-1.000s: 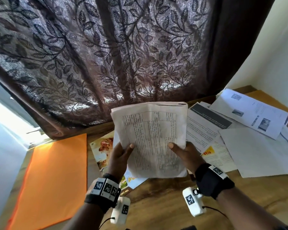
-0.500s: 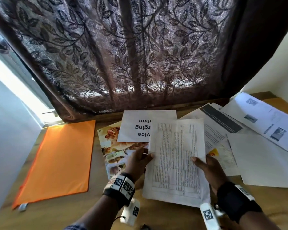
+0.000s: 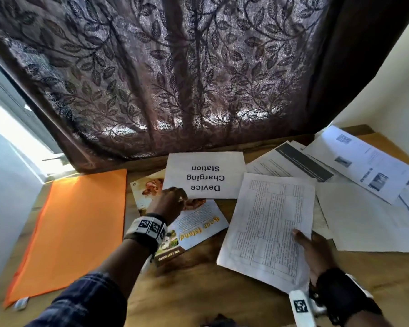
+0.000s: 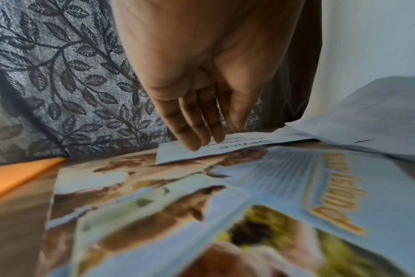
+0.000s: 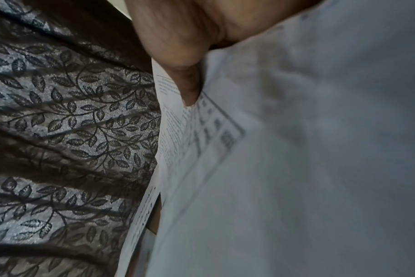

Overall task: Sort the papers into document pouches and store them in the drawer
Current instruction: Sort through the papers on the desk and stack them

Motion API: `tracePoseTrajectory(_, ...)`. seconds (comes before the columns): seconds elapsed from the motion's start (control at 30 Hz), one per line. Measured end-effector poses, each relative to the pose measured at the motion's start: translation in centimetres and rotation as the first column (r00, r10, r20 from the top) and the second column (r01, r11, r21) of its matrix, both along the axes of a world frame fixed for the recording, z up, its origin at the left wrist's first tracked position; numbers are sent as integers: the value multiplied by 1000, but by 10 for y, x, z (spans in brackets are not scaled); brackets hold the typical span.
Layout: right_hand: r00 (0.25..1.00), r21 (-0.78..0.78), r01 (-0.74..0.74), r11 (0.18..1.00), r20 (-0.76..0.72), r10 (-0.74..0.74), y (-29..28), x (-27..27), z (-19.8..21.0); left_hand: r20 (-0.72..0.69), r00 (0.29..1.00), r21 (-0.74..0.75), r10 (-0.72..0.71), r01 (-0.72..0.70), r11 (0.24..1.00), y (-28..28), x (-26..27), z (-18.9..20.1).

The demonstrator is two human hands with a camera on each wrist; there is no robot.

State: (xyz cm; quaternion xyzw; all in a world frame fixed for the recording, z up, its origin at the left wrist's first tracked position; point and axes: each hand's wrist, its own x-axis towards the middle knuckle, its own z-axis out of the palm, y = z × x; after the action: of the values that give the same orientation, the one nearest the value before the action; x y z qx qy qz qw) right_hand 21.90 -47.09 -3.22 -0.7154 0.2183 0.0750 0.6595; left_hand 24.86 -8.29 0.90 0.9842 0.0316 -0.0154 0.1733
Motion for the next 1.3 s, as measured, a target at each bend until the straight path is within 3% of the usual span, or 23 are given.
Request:
tracePoseTrajectory(0.2,998,24,59,998,-21,-59,18,-2,5,-129,992,188,8,17,982,34,23,-12)
tracePoseTrajectory(0.33,997,-11,79,997,-18,-80,25,0,-7,-243,969,224,-37,93,970,55,30,-24)
tracePoseTrajectory(0.73,997,-49,71,996,15,-70,27,-7,-3,-172,958,413,-231,283,866,70,35,-26)
tracePoseTrajectory(1.03,995,-4,98,995,19,-98,27,-12,2,24,989,204,-145,137,969,56,7,7)
tracePoseTrajectory(1.2,995,19,96,995,27,-97,26,-14,0,13,988,268,-157,148,952,45,-25,18)
tracePoseTrajectory(1.3,994,22,107,994,32,-107,25,-15,-2,-10,995,174,-95,95,980,34,-38,12)
